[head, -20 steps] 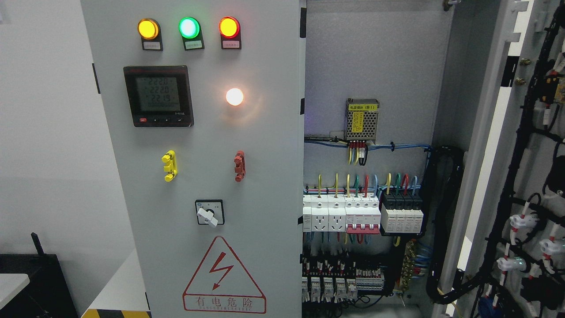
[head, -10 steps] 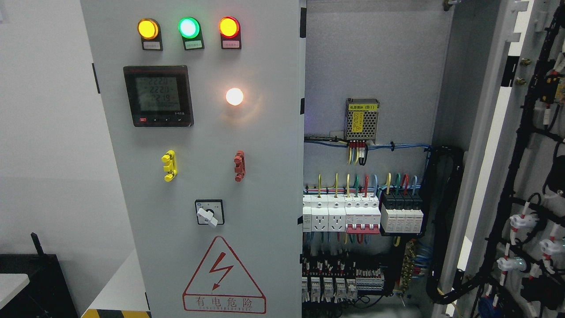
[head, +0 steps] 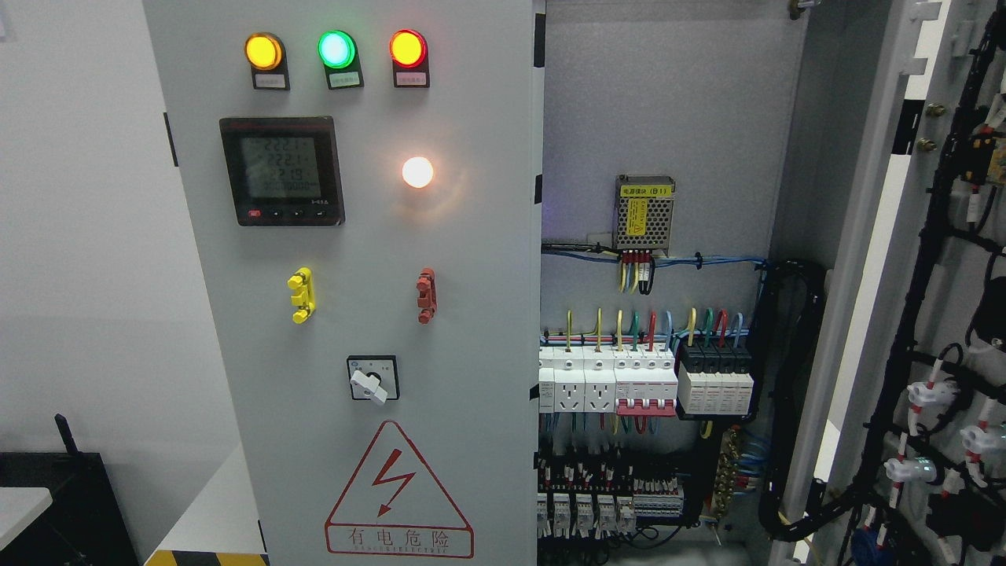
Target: Open door with both hands
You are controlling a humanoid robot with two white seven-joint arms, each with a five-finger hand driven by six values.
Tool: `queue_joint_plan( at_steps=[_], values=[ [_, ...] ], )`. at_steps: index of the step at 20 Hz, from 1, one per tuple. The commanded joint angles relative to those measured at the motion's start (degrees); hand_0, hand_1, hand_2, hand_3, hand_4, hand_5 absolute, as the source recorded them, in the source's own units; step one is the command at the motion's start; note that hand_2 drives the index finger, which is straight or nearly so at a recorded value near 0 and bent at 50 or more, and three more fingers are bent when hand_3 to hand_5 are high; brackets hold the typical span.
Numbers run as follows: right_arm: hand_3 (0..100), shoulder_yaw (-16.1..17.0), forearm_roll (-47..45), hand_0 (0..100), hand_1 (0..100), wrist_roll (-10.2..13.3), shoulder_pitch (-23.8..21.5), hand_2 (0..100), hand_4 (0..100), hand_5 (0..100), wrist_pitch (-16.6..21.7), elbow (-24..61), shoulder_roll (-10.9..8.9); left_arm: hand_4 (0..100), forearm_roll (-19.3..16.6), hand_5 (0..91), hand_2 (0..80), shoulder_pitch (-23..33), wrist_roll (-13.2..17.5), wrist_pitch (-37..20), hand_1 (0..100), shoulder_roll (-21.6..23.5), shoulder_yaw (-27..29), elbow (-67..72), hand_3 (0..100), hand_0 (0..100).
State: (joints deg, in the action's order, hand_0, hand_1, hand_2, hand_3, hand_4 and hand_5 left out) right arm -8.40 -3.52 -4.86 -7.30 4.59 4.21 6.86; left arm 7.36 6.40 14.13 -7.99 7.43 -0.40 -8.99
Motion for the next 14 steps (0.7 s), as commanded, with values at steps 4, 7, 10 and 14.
queue_joint_plan(
  at_steps=[4, 7, 10, 14],
  values=[
    [0, 0.0, 0.0, 38, 0, 0.0, 0.0, 0, 0, 0, 0.0, 0.0, 0.0, 0, -11.8, 0.0, 0.0, -0.9, -2.5, 3.0, 0, -9.2, 3.8, 12.2, 0, 0],
    [0, 0.0, 0.0, 38, 0, 0.0, 0.0, 0, 0, 0, 0.0, 0.0, 0.0, 0, -12.0, 0.0, 0.0, -0.9, -2.5, 3.0, 0, -9.2, 4.8, 12.1, 0, 0],
    [0, 0.0, 0.0, 38, 0, 0.0, 0.0, 0, 0, 0, 0.0, 0.0, 0.0, 0, -15.3, 0.0, 0.0, -1.0, -2.5, 3.0, 0, -9.3, 6.4, 12.1, 0, 0],
    [0, 0.0, 0.0, 38, 0, 0.0, 0.0, 0, 0, 0, 0.0, 0.0, 0.0, 0, -19.3, 0.0, 0.0, -0.9, -2.4, 2.8, 0, -9.4, 9.2, 10.8, 0, 0]
  ],
)
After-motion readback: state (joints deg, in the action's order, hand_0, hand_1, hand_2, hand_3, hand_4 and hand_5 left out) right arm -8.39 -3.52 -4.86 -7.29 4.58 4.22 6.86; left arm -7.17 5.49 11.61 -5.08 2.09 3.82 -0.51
